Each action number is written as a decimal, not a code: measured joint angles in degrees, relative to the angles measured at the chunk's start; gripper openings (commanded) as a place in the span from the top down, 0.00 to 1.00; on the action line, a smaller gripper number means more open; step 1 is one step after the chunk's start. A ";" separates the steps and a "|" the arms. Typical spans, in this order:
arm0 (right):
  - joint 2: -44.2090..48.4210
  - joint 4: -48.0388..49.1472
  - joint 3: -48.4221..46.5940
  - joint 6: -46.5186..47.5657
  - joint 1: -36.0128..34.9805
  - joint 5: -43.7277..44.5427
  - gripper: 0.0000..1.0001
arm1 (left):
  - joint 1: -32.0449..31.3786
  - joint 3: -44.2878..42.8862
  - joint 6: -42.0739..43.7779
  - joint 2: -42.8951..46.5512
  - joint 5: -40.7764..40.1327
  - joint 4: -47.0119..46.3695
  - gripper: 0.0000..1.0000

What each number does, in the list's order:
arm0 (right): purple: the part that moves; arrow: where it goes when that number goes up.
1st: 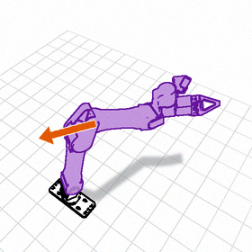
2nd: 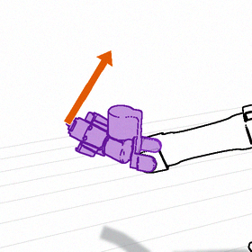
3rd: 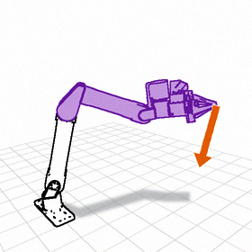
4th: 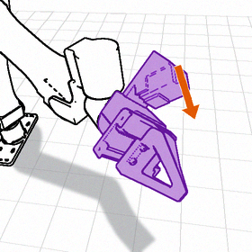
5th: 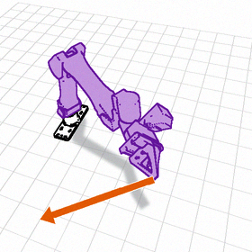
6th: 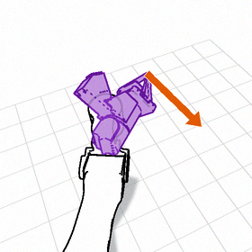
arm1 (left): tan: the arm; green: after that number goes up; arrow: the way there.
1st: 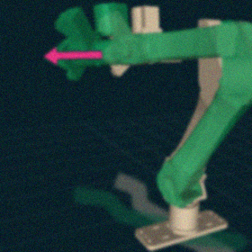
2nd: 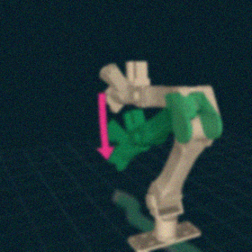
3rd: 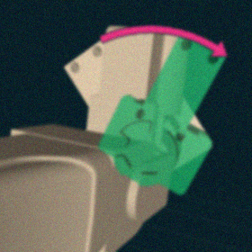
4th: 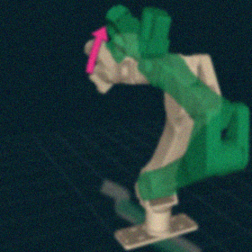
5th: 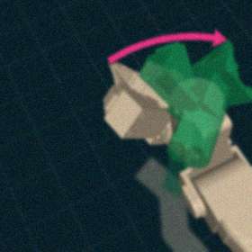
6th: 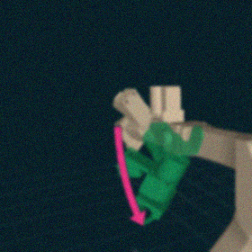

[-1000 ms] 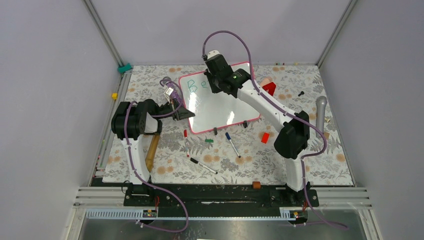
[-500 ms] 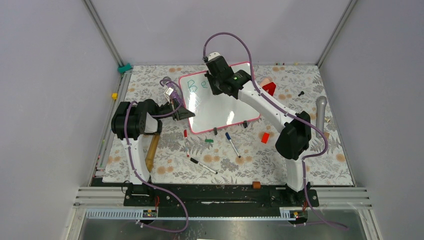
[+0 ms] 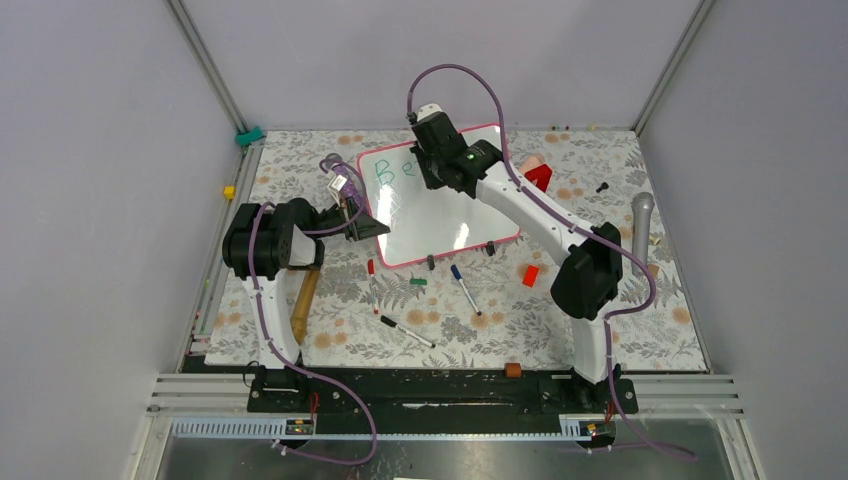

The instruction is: Write a sentence on the whiteboard

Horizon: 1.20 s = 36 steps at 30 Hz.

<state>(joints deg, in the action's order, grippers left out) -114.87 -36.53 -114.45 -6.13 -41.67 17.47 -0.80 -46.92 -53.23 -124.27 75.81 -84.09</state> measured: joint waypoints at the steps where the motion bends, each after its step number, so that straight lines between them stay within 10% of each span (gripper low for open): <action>1: 0.00 0.00 0.00 0.00 0.00 0.04 1.00 | 0.00 0.00 0.00 0.00 0.00 0.00 1.00; 36: 13.03 12.02 14.25 -0.15 3.34 -6.45 1.00 | -0.22 0.13 2.60 0.02 0.59 -0.26 1.00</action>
<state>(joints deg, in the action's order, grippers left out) -101.84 -24.51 -100.20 -6.28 -38.33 11.03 -1.02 -46.78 -50.63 -124.25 76.40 -84.36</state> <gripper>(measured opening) 0.176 0.066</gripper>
